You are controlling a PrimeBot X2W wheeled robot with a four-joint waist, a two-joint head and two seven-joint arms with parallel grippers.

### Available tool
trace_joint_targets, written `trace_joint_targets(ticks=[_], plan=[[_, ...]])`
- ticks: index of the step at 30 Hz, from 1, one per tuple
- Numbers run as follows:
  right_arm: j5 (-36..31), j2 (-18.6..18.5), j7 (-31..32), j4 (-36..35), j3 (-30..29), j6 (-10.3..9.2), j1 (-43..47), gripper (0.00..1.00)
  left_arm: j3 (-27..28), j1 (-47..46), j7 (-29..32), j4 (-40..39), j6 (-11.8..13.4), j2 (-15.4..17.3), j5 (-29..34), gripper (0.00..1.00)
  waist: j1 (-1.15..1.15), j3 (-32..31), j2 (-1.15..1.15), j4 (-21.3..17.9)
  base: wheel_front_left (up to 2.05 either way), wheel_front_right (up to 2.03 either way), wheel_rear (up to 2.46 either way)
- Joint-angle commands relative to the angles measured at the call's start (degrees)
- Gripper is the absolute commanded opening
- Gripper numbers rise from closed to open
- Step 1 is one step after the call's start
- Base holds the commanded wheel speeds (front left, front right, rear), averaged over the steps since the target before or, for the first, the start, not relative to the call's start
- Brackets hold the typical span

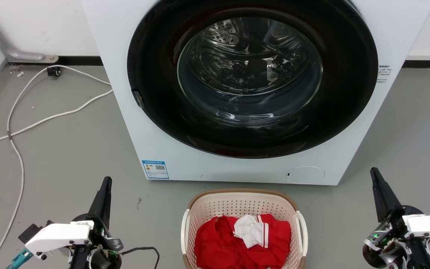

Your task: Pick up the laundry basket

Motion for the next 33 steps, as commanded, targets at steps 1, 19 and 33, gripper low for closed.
trace_joint_targets(ticks=[1, 19, 33], plan=[[0.2, 0.0, 0.1, 0.0, 0.0, -0.02, -0.6, 0.00, 0.1, -0.3, 0.1, 0.0, -0.1, -0.1, -0.1, 0.00, 0.00, 0.0, 0.00, 0.0, 0.00, 0.00, 0.00], [-13.2, 0.1, -3.9, -2.0, 0.1, -0.01, 1.7, 1.00, -0.5, 1.3, -4.0, -3.2, 1.8, -0.1, 12.6, 1.00, 0.00, 0.2, 0.00, -0.1, 0.00, 0.00, 0.00], [-35.3, 0.0, -7.3, -6.6, 2.5, -0.01, 3.5, 1.00, -3.2, 2.6, -7.4, -6.9, 5.0, -0.1, 30.3, 1.00, 0.00, 0.4, 0.00, 0.0, 0.00, 0.00, 0.00]])
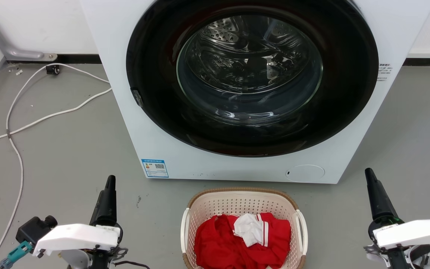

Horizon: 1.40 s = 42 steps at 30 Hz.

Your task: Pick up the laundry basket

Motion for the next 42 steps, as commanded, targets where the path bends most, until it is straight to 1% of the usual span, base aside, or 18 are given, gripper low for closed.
trace_joint_targets(ticks=[1, 8, 16, 26, 32, 42], plan=[[-2.9, -0.2, -0.6, -1.6, 0.4, 0.00, -0.3, 1.00, -0.4, -0.4, -0.6, -1.5, 0.3, 0.1, 2.4, 1.00, 0.00, 0.0, 0.00, 0.0, 0.00, 0.00, 0.00], [-11.3, -0.2, -2.1, -2.6, 1.1, 0.00, 0.5, 1.00, -1.3, 0.2, -2.2, -2.6, 1.7, 0.2, 9.5, 1.00, 0.00, 0.0, 0.00, 0.0, 0.00, 0.00, 0.00], [-18.9, -0.2, -3.8, -3.5, 1.4, 0.00, 1.3, 1.00, -2.0, 0.9, -3.8, -3.9, 2.7, 0.2, 16.1, 1.00, 0.00, 0.0, 0.00, 0.0, 0.00, 0.00, 0.00], [-25.8, -0.2, -5.6, -4.2, 1.6, 0.00, 2.4, 1.00, -2.5, 1.9, -5.6, -5.1, 2.3, 0.2, 23.2, 1.00, 0.00, 0.0, 0.00, 0.0, 0.00, 0.00, 0.00], [-30.0, -0.2, -6.6, -4.9, 1.7, 0.00, 2.9, 1.00, -2.5, 2.4, -6.6, -5.6, 2.6, 0.2, 27.4, 1.00, 0.00, 0.0, 0.00, -0.1, 0.00, 0.00, 0.00], [-36.3, -0.2, -8.2, -6.2, 2.2, 0.00, 3.9, 1.00, -2.1, 3.3, -8.2, -6.7, 2.2, 0.2, 32.7, 1.00, 0.00, 0.0, 0.00, -0.1, 0.00, 0.00, 0.00]])
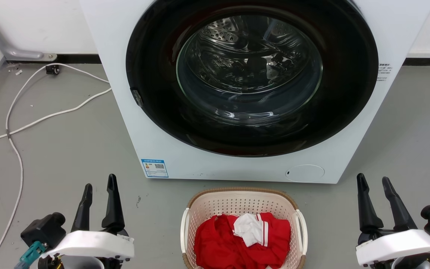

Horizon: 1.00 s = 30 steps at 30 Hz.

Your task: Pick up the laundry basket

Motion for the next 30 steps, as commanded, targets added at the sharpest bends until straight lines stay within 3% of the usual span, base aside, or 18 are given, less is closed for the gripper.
trace_joint_targets(ticks=[1, 17, 30], plan=[[-1.8, -0.2, -0.7, -1.1, 0.1, 0.00, 0.4, 1.00, 0.1, 0.1, -0.6, -0.9, -0.3, 0.1, 1.7, 1.00, 0.00, 0.0, 0.00, 0.0, 0.00, 0.00, 0.00], [-10.5, -0.2, -2.9, -1.9, 0.4, 0.00, 1.5, 1.00, -0.6, 1.2, -2.8, -1.2, -0.9, 0.1, 10.8, 1.00, 0.00, 0.1, 0.00, -0.1, 0.00, 0.00, 0.00], [-16.4, -0.3, -4.4, -2.3, 0.7, -0.01, 2.3, 1.00, -1.2, 1.7, -4.3, -0.8, 0.6, 0.1, 17.4, 1.00, 0.00, 0.1, 0.00, -0.3, 0.00, 0.00, 0.00]])
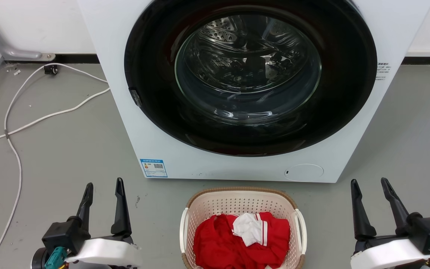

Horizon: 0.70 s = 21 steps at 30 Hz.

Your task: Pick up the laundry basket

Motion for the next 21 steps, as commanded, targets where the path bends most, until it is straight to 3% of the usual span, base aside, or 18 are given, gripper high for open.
trace_joint_targets(ticks=[1, 21], plan=[[-2.2, -0.2, -0.7, -0.6, 0.2, -0.02, 0.6, 1.00, -0.1, 0.4, -0.7, 0.0, 0.6, 0.1, 2.1, 1.00, 0.00, 0.0, 0.00, 0.0, 0.00, 0.00, 0.00], [-10.4, -0.2, -2.8, -0.5, 0.5, -0.02, 1.5, 1.00, -0.9, 1.1, -2.8, 1.8, 1.2, 0.1, 10.0, 1.00, 0.00, 0.3, 0.00, -0.1, 0.00, 0.00, 0.00]])
